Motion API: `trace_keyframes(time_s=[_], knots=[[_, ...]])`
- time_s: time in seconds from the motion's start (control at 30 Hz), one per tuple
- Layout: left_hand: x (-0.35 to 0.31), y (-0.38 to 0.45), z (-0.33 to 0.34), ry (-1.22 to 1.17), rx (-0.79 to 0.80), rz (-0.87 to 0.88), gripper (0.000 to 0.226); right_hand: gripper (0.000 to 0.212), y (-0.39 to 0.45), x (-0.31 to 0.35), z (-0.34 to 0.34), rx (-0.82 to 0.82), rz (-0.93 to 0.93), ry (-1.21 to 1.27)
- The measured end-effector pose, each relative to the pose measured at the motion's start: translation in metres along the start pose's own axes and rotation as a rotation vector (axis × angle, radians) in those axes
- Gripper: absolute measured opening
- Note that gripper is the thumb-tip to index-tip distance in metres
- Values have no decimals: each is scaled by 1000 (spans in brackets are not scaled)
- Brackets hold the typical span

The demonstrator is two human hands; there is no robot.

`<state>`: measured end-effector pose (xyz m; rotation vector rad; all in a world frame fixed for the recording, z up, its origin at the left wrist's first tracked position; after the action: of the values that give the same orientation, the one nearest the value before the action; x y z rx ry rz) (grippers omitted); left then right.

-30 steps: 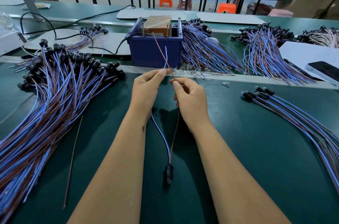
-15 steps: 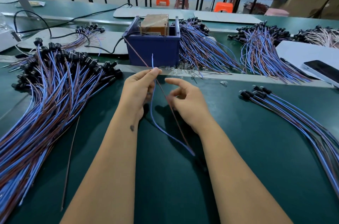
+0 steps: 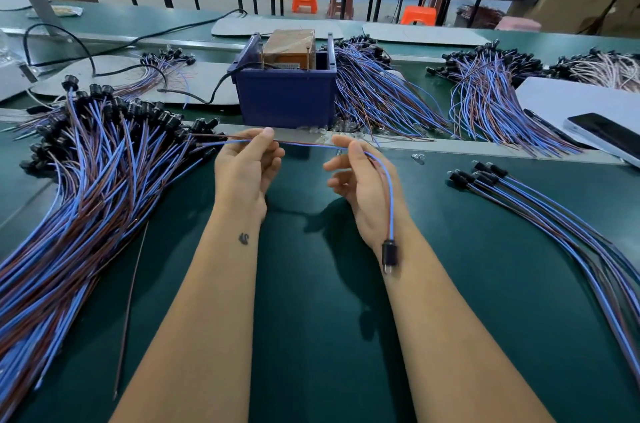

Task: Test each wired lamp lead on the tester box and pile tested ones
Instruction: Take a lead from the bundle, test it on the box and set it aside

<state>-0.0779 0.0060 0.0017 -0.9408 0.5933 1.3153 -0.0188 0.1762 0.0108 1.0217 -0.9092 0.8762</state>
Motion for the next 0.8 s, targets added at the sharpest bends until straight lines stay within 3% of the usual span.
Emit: trace_keyframes(time_s=[0.13, 0.3, 0.37, 0.47, 0.57, 0.7, 0.8], knots=[[-11, 1, -4, 199, -51, 167, 19, 23, 3, 2, -25, -231, 7, 217], [-8, -17, 31, 894, -23, 531, 18, 21, 5, 11, -47, -389, -17, 497], [4, -34, 56, 1117, 102, 671, 14, 21, 6, 16, -58, -448, -44, 520], [28, -65, 91, 1308, 351, 843, 11, 25, 4, 26, -81, -569, -107, 304], [44, -90, 114, 1375, 470, 912, 12, 36, 1, 44, -104, -636, -170, -59], [69, -130, 138, 1390, 713, 953, 11, 33, 10, 58, -118, -516, -174, -70], [91, -164, 157, 1395, 918, 998, 4, 23, 15, 58, -139, -424, -6, -352]])
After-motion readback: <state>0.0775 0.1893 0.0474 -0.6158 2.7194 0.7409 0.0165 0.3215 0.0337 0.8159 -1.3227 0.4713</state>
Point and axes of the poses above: each hand's wrist, its own y-axis towards the middle knuckle, its own z-axis out of the palm, x = y × z, the point moved 8 cm from there along y, towards the middle knuckle, and after that the axes turned 9 degrees about -z, right-handed, at the moved point
